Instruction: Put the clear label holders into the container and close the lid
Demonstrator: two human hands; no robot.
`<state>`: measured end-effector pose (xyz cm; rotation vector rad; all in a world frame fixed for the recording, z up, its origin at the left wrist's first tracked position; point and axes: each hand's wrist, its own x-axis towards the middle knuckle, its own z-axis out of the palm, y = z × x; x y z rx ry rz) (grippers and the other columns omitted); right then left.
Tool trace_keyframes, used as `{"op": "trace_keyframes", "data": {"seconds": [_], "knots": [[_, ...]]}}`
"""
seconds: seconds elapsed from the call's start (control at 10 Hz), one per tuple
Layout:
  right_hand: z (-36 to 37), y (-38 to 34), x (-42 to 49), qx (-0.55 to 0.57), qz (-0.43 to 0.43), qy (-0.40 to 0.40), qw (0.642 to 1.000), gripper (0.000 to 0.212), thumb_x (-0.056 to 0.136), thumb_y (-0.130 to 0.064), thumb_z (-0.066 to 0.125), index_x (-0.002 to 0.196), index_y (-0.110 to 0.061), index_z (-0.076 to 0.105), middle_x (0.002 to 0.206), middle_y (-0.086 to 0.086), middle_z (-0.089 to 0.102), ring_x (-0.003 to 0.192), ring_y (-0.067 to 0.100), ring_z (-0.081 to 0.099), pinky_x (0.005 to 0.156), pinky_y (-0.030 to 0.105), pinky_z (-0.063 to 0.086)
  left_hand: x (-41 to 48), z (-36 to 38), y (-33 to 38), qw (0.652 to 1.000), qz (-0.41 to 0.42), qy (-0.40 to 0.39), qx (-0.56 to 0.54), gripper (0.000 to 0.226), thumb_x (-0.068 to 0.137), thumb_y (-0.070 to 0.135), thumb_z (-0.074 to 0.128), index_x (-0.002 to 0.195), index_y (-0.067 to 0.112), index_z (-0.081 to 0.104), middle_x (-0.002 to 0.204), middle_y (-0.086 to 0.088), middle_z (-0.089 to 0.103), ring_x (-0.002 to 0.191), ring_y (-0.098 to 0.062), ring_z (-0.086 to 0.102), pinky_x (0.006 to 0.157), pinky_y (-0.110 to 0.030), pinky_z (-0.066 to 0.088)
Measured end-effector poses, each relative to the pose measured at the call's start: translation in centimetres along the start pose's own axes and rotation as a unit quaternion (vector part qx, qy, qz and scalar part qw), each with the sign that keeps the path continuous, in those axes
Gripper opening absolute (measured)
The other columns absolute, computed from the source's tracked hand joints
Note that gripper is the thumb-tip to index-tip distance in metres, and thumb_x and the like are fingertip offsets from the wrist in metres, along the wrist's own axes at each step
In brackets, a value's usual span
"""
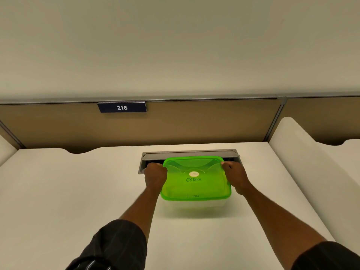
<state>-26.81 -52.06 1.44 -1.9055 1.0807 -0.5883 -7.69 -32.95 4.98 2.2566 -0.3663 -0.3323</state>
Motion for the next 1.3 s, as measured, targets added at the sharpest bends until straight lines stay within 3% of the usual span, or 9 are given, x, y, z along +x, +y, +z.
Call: {"op": "trace_keyframes", "data": {"seconds": [0.2, 0.3, 0.4, 0.5, 0.8, 0.9, 1.0, 1.2, 1.3], "knots": [[0.9, 1.2, 1.5, 0.012, 0.007, -0.011, 1.0, 0.039, 0.097, -0.016, 0.047, 0.058, -0.013, 0.043, 0.05, 0.0, 0.032, 0.052, 0.017, 0.03, 0.057, 0.032, 0.023, 1.1, 1.1, -0.7, 0.998, 0.026, -0.033, 0.041, 0.017, 0.083, -0.001, 0.053, 0.073, -0.005, 0.067, 0.075, -0.018, 0.064, 0.074, -0.028, 0.058, 0.06, -0.026, 0.032], [1.4, 1.4, 1.6, 0.007, 0.001, -0.015, 1.0, 0.046, 0.096, -0.016, 0.047, 0.053, -0.019, 0.033, 0.049, -0.001, 0.03, 0.05, 0.016, 0.029, 0.055, 0.031, 0.024, 1.3, 1.4, -1.0, 0.999, 0.019, -0.028, 0.042, 0.02, 0.082, -0.001, 0.055, 0.063, -0.001, 0.063, 0.078, -0.021, 0.067, 0.074, -0.03, 0.059, 0.062, -0.026, 0.036], [1.8, 1.7, 1.6, 0.0, 0.001, -0.023, 1.0, 0.046, 0.096, -0.016, 0.047, 0.053, -0.019, 0.032, 0.049, -0.001, 0.03, 0.05, 0.016, 0.029, 0.055, 0.03, 0.024, 1.3, 1.6, -1.4, 0.999, 0.002, -0.006, 0.041, 0.036, 0.078, 0.0, 0.058, 0.047, 0.016, 0.045, 0.06, -0.008, 0.057, 0.065, -0.026, 0.052, 0.062, -0.026, 0.037], [1.9, 2.0, 1.5, -0.013, -0.001, -0.026, 1.0, 0.045, 0.097, -0.016, 0.046, 0.054, -0.018, 0.033, 0.05, 0.001, 0.032, 0.05, 0.017, 0.032, 0.055, 0.03, 0.024, 1.3, 1.7, -1.5, 0.998, 0.007, -0.016, 0.063, 0.038, 0.077, 0.002, 0.058, 0.046, 0.017, 0.043, 0.053, -0.002, 0.046, 0.062, -0.025, 0.049, 0.06, -0.025, 0.034], [1.9, 1.7, 0.9, -0.062, 0.005, -0.008, 0.998, 0.044, 0.099, -0.018, 0.043, 0.055, -0.019, 0.038, 0.053, -0.001, 0.041, 0.059, 0.022, 0.043, 0.06, 0.031, 0.03, 0.9, 1.7, -1.6, 0.998, 0.022, -0.028, 0.055, 0.032, 0.08, 0.005, 0.056, 0.051, 0.012, 0.043, 0.057, -0.006, 0.052, 0.064, -0.027, 0.049, 0.059, -0.026, 0.032], [1.8, 1.5, 0.6, -0.086, -0.006, 0.0, 0.996, 0.038, 0.1, -0.02, 0.042, 0.062, -0.016, 0.042, 0.059, 0.0, 0.045, 0.067, 0.025, 0.05, 0.062, 0.03, 0.031, 0.5, 1.8, -1.9, 0.995, 0.039, -0.035, 0.085, 0.029, 0.088, 0.013, 0.055, 0.06, 0.01, 0.046, 0.082, -0.019, 0.065, 0.078, -0.033, 0.057, 0.064, -0.027, 0.032], [1.4, 1.0, -0.1, -0.12, -0.024, -0.001, 0.993, 0.032, 0.099, -0.021, 0.044, 0.069, -0.011, 0.047, 0.069, 0.013, 0.054, 0.076, 0.035, 0.056, 0.064, 0.034, 0.034, -0.4, 1.9, -2.3, 0.993, 0.058, -0.037, 0.099, 0.022, 0.091, 0.023, 0.054, 0.088, 0.002, 0.06, 0.1, -0.021, 0.066, 0.098, -0.038, 0.06, 0.071, -0.032, 0.039], [0.9, -0.4, -2.4, -0.254, -0.048, 0.009, 0.966, 0.043, 0.096, -0.039, 0.046, 0.119, -0.004, 0.054, 0.113, 0.02, 0.054, 0.106, 0.038, 0.054, 0.082, 0.044, 0.048, -2.1, 1.0, -2.9, 0.98, 0.149, -0.001, 0.129, 0.05, 0.094, 0.027, 0.05, 0.138, 0.004, 0.042, 0.143, -0.012, 0.046, 0.133, -0.028, 0.041, 0.103, -0.038, 0.039], [1.0, -1.2, -3.2, -0.318, -0.089, 0.024, 0.944, 0.046, 0.095, -0.042, 0.046, 0.123, -0.006, 0.052, 0.115, 0.019, 0.054, 0.106, 0.038, 0.054, 0.083, 0.043, 0.049, -2.5, 0.2, -2.9, 0.957, 0.24, 0.028, 0.162, 0.055, 0.095, 0.028, 0.051, 0.14, 0.0, 0.039, 0.144, -0.017, 0.044, 0.136, -0.029, 0.037, 0.109, -0.037, 0.034]]}}
